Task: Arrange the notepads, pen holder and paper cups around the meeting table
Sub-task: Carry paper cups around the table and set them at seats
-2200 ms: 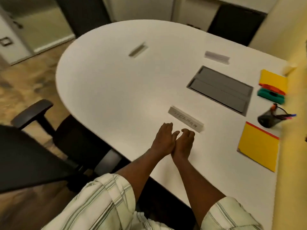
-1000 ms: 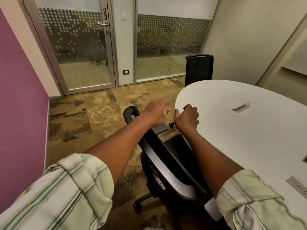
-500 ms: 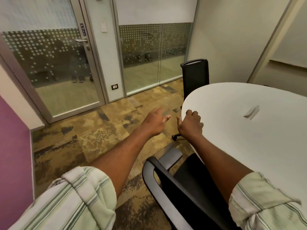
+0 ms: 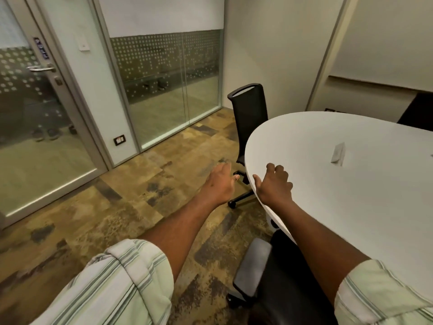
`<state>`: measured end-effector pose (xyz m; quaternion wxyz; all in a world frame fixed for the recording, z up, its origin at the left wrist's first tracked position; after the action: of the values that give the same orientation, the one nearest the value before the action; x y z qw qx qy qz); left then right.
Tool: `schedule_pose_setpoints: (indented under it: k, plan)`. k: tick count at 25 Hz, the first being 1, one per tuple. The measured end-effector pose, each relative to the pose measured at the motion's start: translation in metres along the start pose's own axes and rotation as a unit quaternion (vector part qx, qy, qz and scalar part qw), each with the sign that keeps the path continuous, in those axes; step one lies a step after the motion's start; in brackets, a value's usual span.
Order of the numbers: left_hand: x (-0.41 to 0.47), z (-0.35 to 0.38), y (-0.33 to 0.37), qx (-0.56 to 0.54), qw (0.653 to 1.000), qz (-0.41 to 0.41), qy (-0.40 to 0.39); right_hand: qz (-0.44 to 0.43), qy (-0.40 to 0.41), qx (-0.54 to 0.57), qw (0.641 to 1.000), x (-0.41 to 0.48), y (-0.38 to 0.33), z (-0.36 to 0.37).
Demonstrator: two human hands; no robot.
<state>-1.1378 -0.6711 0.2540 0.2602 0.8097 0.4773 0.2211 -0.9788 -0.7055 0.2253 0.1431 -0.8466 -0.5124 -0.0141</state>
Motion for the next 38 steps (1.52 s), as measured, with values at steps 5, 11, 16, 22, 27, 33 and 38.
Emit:
schedule_pose_setpoints:
  k: [5,11,16,22,27,33,38]
  plan:
    - [0.066,-0.041,-0.077,0.004,0.999,0.043,-0.021,0.069,-0.007,0.025,0.997,0.041,-0.069,0.031]
    - [0.152,-0.043,-0.152,0.013,0.996,0.070,-0.045,0.091,-0.027,0.028,0.995,0.099,-0.131,0.092]
    - [0.248,-0.023,-0.218,0.058,0.995,0.061,-0.047,0.074,-0.073,0.013,0.995,0.191,-0.160,0.169]
    - [0.369,-0.011,-0.301,0.087,0.993,-0.003,-0.079,0.019,-0.140,0.029,0.990,0.309,-0.229,0.233]
    - [0.498,-0.029,-0.346,0.059,0.995,-0.079,-0.028,-0.031,-0.141,0.044,0.989,0.441,-0.273,0.258]
    - [0.665,-0.033,-0.394,0.078,0.994,-0.075,-0.019,-0.011,-0.148,0.055,0.987,0.606,-0.312,0.294]
    - [0.832,-0.028,-0.435,0.075,0.995,-0.053,-0.042,0.043,-0.174,0.063,0.982,0.751,-0.341,0.345]
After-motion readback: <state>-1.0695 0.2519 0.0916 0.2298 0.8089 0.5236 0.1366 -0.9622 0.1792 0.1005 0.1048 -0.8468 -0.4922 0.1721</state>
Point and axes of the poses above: each hand's wrist, its own x-axis towards the middle knuckle, its own z-axis out of the palm, y = z × x, the point moved 5 cm from there along x, towards the middle knuckle, and after that the axes turned 6 degrees about -x, right-handed, at the moved point
